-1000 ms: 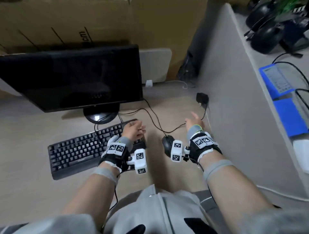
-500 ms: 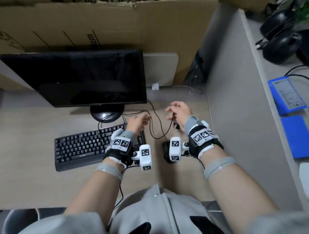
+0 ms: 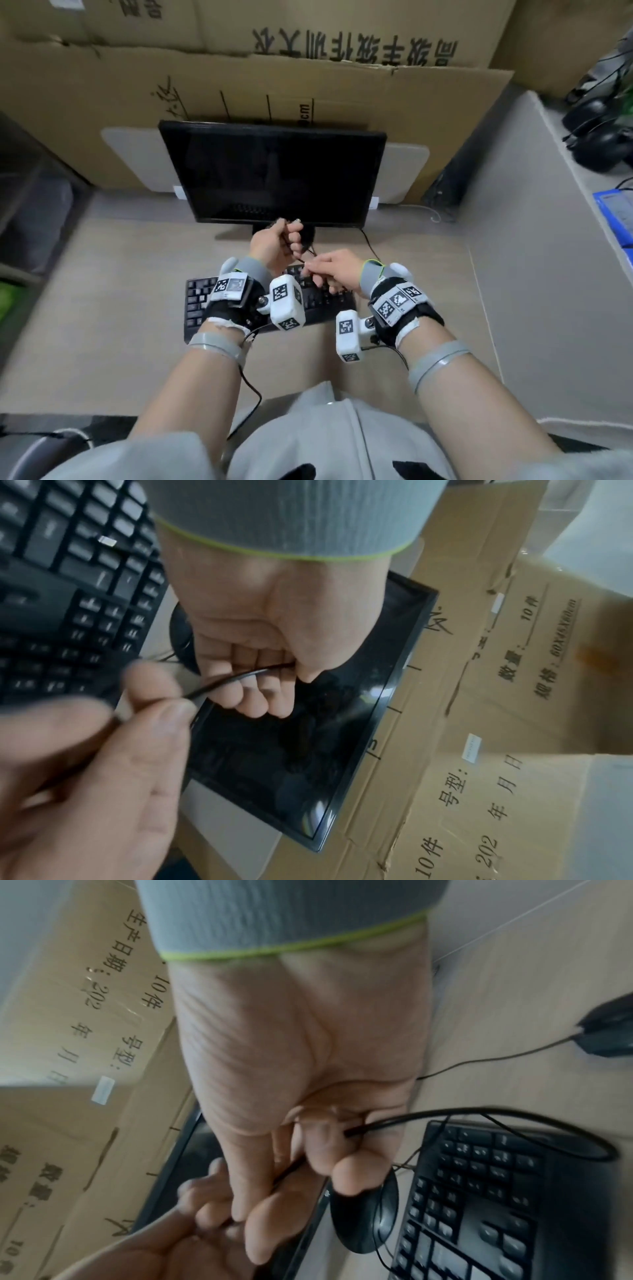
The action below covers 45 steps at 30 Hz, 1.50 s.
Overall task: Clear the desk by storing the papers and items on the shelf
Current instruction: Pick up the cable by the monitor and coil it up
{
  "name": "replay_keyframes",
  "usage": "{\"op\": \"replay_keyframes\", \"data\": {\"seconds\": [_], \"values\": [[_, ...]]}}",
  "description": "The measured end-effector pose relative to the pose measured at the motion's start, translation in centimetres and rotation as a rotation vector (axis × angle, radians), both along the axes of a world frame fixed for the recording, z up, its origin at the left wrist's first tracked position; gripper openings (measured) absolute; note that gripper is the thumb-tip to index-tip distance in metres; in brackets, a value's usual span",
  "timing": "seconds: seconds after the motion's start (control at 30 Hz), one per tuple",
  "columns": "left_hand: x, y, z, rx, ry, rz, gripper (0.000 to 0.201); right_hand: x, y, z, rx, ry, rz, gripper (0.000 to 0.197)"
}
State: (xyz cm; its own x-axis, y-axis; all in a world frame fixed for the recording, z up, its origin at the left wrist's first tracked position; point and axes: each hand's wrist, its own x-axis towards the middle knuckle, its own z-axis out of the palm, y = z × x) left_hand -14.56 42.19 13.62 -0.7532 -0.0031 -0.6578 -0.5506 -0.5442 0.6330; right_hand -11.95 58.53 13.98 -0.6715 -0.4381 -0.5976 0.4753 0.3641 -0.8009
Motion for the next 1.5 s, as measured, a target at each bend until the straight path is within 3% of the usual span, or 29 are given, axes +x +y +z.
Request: {"op": "replay_keyframes", "data": {"seconds": [0.2, 0.3, 0.43, 0.5, 0.6, 0.77, 0.87, 0.97, 1.07, 1.23, 1.33, 1.5], "values": [[1.7, -8.3, 1.7, -0.180, 0.085, -0.277, 0.044, 2.1, -4.4, -2.2, 0.473, 0.052, -0.229, 0.054], [2.5, -8.7, 2.3, -0.263, 0.080, -0.483, 0.046, 1.7, -5.5, -1.5, 0.454, 0.100, -0.415, 0.055], [3.4, -7.9, 2.0, -0.277, -0.011, -0.681, 0.055, -0.5, -7.7, 1.4, 0.252, 0.247, -0.437, 0.038], [3.3, -7.2, 2.1, -0.203, -0.013, -0.634, 0.063, -1.6, -8.3, 3.4, 0.131, 0.256, -0.352, 0.033], [2.3, -5.8, 2.7, -0.132, 0.024, -0.429, 0.058, -1.9, -8.4, 5.7, -0.040, 0.187, -0.188, 0.025], [-0.3, -3.7, 2.6, -0.201, 0.013, -0.069, 0.063, -1.2, -6.5, 5.7, 0.019, 0.269, 0.158, 0.031], [-0.5, -1.8, 3.3, -0.185, 0.032, 0.052, 0.045, -0.9, -4.2, 4.6, 0.050, 0.229, 0.273, 0.042], [-0.2, -1.5, 4.5, -0.151, 0.066, -0.063, 0.048, -1.1, -2.0, 3.5, 0.192, 0.201, 0.163, 0.036], [0.4, -1.6, 5.3, -0.205, 0.102, -0.280, 0.055, -1.9, -0.4, 3.2, 0.405, 0.352, -0.106, 0.038], [1.7, -2.2, 6.4, -0.258, 0.169, -0.495, 0.054, -2.5, -1.4, 4.9, 0.305, 0.384, -0.455, 0.053], [2.1, -1.7, 6.4, -0.366, 0.130, -0.562, 0.049, -2.4, -3.2, 6.0, 0.190, 0.391, -0.472, 0.039], [2.0, -3.7, 6.7, -0.285, 0.146, -0.445, 0.037, -1.0, -6.5, 9.3, -0.050, 0.403, -0.323, 0.028]]}}
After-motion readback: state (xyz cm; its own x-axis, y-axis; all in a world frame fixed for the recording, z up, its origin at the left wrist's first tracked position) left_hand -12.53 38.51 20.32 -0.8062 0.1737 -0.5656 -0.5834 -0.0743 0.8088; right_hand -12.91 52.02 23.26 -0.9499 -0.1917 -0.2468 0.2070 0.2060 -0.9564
